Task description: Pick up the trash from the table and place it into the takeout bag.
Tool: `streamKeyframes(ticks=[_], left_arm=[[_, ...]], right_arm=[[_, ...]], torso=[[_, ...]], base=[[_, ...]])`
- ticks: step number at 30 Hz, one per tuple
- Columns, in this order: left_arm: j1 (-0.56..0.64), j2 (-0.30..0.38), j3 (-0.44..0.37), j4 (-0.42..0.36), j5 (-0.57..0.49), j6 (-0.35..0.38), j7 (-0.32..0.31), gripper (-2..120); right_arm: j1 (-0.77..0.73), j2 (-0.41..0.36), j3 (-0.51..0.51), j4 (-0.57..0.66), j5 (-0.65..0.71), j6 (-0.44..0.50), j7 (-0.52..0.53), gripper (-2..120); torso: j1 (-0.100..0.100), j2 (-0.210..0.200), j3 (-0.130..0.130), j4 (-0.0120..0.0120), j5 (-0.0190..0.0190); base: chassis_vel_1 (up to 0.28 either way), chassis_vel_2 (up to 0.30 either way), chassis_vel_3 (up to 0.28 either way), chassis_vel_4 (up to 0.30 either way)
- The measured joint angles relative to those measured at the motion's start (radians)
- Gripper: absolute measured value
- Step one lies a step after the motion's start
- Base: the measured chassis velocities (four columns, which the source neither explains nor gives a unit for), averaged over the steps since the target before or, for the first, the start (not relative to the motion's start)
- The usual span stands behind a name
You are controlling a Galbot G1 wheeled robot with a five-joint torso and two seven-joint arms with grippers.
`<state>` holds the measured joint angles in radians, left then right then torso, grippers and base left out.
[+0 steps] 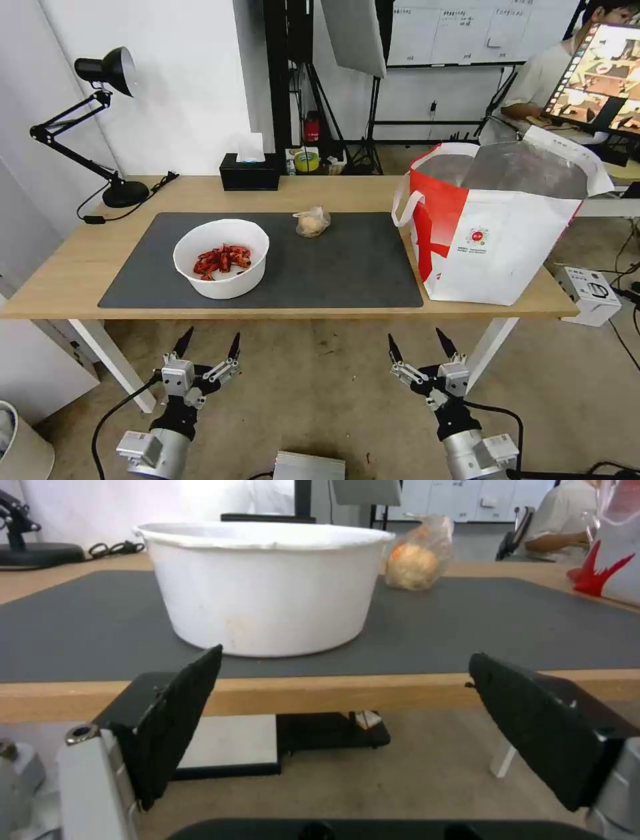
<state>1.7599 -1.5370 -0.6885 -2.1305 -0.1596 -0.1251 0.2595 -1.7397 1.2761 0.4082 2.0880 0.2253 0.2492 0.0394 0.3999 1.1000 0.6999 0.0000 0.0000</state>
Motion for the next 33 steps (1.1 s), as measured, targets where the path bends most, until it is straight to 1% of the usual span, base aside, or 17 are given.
streamKeyframes(ticks=[5,8,11,12,14,15,18,19,22,23,26,27,29,31,33], left_arm=[[0.004,-0.008,0.003,0.005,0.000,-0.005,0.000,100],[0.007,-0.012,0.005,0.008,0.000,-0.012,0.000,100],[0.017,-0.015,0.007,0.009,0.004,-0.019,0.000,100],[0.017,-0.015,0.007,0.009,0.004,-0.019,0.000,100],[0.021,-0.016,0.008,0.009,0.006,-0.021,0.000,100],[0.021,-0.016,0.008,0.009,0.006,-0.021,0.000,100],[0.028,-0.026,0.009,0.003,0.016,-0.024,0.001,100],[0.028,-0.026,0.009,0.003,0.016,-0.024,0.001,100],[0.044,-0.033,0.008,-0.008,0.021,-0.037,0.002,100],[0.044,-0.033,0.008,-0.008,0.021,-0.037,0.002,100],[0.056,-0.038,0.000,-0.015,0.023,-0.044,0.003,100],[0.056,-0.038,0.000,-0.015,0.023,-0.044,0.003,100],[0.063,-0.042,-0.009,-0.019,0.024,-0.047,0.003,100],[0.066,-0.043,-0.012,-0.023,0.024,-0.047,0.004,100],[0.073,-0.044,-0.017,-0.032,0.025,-0.047,0.005,100]], right_arm=[[0.012,-0.007,-0.010,0.000,0.023,0.000,0.005,100],[0.041,-0.026,-0.030,-0.006,0.036,-0.005,0.010,100],[0.147,-0.079,-0.081,-0.034,0.075,-0.035,0.031,100],[0.147,-0.079,-0.081,-0.034,0.075,-0.035,0.031,100],[0.222,-0.108,-0.108,-0.056,0.101,-0.049,0.037,100],[0.222,-0.108,-0.108,-0.056,0.101,-0.049,0.037,100],[0.375,-0.161,-0.170,-0.117,0.150,-0.064,0.039,100],[0.375,-0.161,-0.170,-0.117,0.150,-0.064,0.039,100],[0.490,-0.190,-0.222,-0.178,0.199,-0.073,0.046,100],[0.490,-0.190,-0.222,-0.178,0.199,-0.073,0.046,100],[0.590,-0.201,-0.267,-0.238,0.240,-0.084,0.051,100],[0.590,-0.201,-0.267,-0.238,0.240,-0.084,0.051,100],[0.668,-0.202,-0.305,-0.291,0.257,-0.087,0.054,100],[0.694,-0.201,-0.319,-0.311,0.261,-0.087,0.055,100],[0.765,-0.202,-0.365,-0.361,0.272,-0.089,0.062,100]], torso=[[0.000,0.000,0.000,0.0000,0.0000],[0.000,0.000,0.000,-0.0001,0.0000],[0.000,0.000,0.000,0.0000,0.0002],[0.000,0.000,0.000,0.0000,0.0002],[0.000,0.000,0.000,0.0001,0.0002],[0.000,0.000,0.000,0.0001,0.0002],[0.000,0.000,0.000,0.0001,0.0001],[0.000,0.000,0.000,0.0001,0.0001],[0.000,0.000,0.000,0.0001,0.0001],[0.000,0.000,0.000,0.0001,0.0001],[0.000,0.000,0.000,-0.0001,0.0001],[0.000,0.000,0.000,-0.0001,0.0001],[0.000,0.000,0.000,0.0000,0.0000],[0.000,0.000,0.000,0.0000,-0.0001],[0.000,0.000,0.000,0.0000,0.0000]], base=[[0.000,0.000,0.000,0.000],[0.000,0.000,0.000,0.000],[0.000,0.000,0.000,0.000],[0.000,0.000,0.000,0.000],[0.000,0.000,0.000,0.000],[0.000,0.000,0.000,0.000],[0.000,0.000,0.000,0.000],[0.000,0.000,0.000,0.000],[0.000,0.000,0.000,0.000],[0.000,0.000,0.000,0.000],[0.000,0.000,0.000,0.000],[0.000,0.000,0.000,0.000],[0.000,0.000,0.000,0.000],[0.000,0.000,0.000,0.000],[0.000,0.000,0.000,0.000]])
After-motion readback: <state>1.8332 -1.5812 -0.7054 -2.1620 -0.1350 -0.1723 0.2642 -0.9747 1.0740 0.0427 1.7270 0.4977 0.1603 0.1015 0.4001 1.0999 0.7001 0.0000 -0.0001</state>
